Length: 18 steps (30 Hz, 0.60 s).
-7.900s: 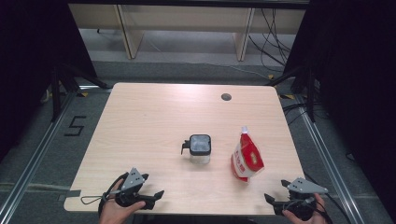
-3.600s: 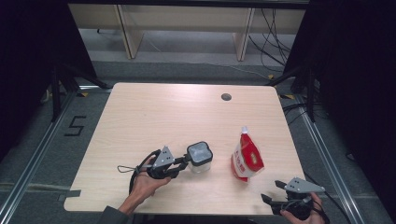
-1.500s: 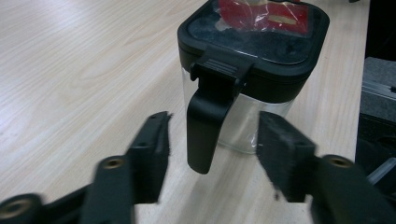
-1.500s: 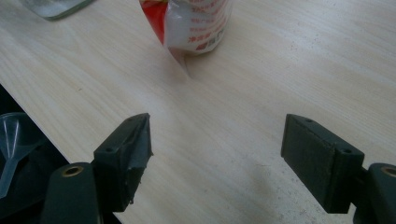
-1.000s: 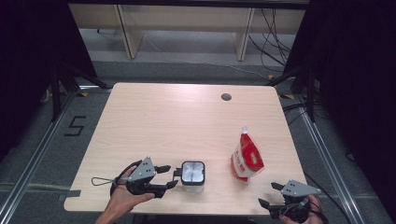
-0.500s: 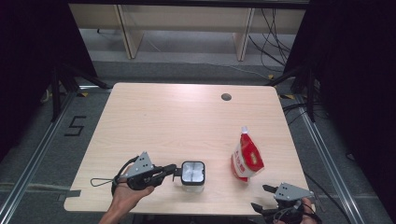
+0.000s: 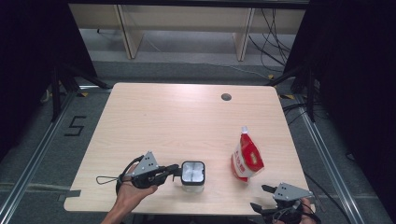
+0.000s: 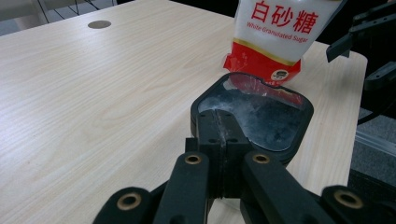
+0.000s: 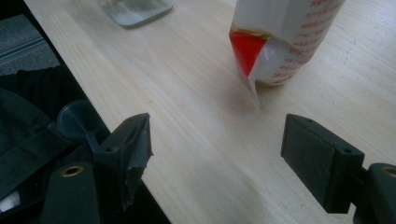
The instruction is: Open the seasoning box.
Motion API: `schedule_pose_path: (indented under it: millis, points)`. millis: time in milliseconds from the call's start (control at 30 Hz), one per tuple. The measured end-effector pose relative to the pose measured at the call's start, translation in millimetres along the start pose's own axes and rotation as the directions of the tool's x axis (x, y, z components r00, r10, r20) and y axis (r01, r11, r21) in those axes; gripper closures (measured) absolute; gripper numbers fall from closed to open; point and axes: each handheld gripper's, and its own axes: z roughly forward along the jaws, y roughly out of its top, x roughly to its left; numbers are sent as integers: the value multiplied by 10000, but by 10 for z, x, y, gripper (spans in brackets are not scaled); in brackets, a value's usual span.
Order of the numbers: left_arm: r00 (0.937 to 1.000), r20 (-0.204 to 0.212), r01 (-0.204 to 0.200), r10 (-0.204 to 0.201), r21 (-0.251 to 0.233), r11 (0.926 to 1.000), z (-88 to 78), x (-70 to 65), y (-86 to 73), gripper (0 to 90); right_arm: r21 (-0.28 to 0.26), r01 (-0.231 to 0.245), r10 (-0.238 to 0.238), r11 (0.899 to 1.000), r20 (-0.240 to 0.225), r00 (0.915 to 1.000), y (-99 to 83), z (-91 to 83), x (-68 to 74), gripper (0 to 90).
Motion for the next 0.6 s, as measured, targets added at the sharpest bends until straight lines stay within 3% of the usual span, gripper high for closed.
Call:
schedule_pose_path:
  millis: [33, 233, 267, 333, 367, 500, 600]
  points:
    - [9999, 74, 112, -112, -88, 9999, 8, 0, -4, 891, -14, 71, -71, 10000, 64, 10000, 0, 1, -2, 255]
    - [9997, -29, -242, 242, 30, 9997, 1, 1, 1, 891, -35, 169, -168, 9999, 63, 9998, 8, 5, 5, 267]
    - [9997, -26, -236, 236, -22, 9997, 1, 2, -5, 891, -54, 350, -350, 9994, -30, 9994, 12, 7, 21, 327]
    - [9998, 24, -204, 204, -184, 9996, 9, 9, -12, 891, -41, 483, -483, 9988, -63, 9988, 22, 9, 40, 338]
    - [10000, -44, 85, -85, -190, 9998, 8, -7, -22, 891, -61, 572, -572, 9983, 8, 9984, 27, 13, 45, 351]
    - [10000, -88, -9, 7, -258, 9997, 10, -12, -23, 891, -213, 458, -459, 9987, -14, 9989, 50, 6, 97, 418]
    - [10000, 10, 24, -24, -301, 9995, 10, 0, -31, 891, -890, 872, -872, 9922, 43, 9962, 109, -13, 118, 501]
